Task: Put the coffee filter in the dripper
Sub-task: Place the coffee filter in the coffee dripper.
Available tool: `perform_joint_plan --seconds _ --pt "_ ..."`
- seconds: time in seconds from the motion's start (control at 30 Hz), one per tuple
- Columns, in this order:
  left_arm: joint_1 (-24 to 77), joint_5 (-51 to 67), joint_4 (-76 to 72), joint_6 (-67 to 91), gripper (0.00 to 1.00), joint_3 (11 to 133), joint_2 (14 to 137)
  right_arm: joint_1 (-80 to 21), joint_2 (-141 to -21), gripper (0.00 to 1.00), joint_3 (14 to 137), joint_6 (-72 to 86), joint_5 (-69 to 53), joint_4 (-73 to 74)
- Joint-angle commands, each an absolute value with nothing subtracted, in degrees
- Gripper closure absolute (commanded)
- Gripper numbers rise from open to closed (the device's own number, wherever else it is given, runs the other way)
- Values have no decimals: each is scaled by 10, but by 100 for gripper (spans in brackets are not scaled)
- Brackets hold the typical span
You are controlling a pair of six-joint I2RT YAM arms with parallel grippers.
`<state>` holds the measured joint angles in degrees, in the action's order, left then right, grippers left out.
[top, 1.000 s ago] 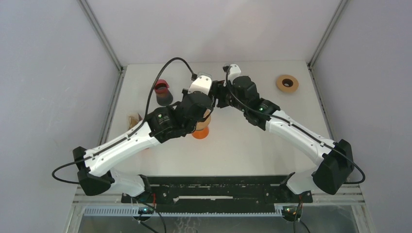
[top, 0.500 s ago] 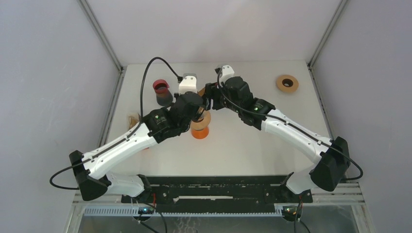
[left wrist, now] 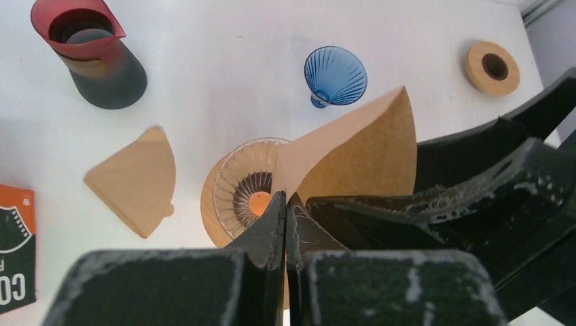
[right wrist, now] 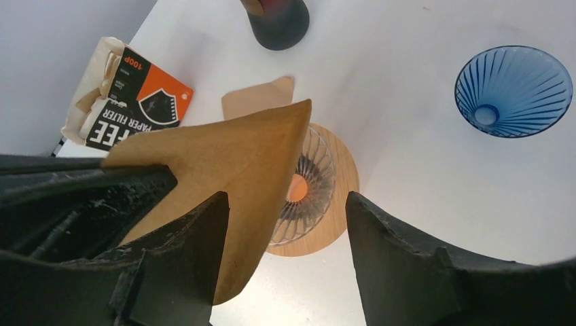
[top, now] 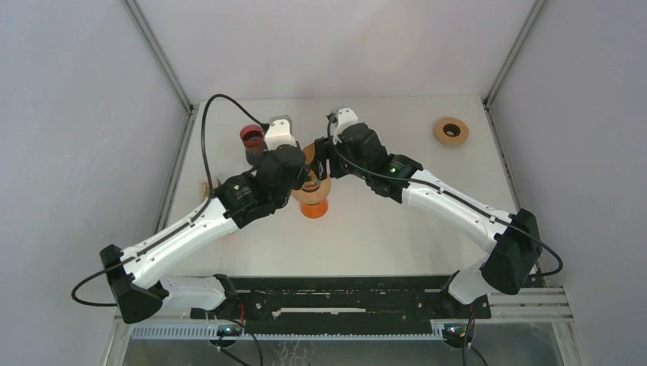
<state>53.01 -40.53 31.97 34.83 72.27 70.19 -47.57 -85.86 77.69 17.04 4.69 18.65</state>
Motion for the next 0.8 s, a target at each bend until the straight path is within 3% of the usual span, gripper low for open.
perform_joint_plan --seconds 0.0,0.27,0.53,0.77 --pt "517 -392 300 408 100 713 680 -487 -855 28 799 147 75 193" --pt "513 -384 334 465 100 722 675 -488 -861 34 803 139 79 197" --pt "510 -379 364 476 100 716 672 -481 -878 53 842 130 50 235" --pt "485 -333 371 464 100 710 679 -474 -920 63 899 114 23 294"
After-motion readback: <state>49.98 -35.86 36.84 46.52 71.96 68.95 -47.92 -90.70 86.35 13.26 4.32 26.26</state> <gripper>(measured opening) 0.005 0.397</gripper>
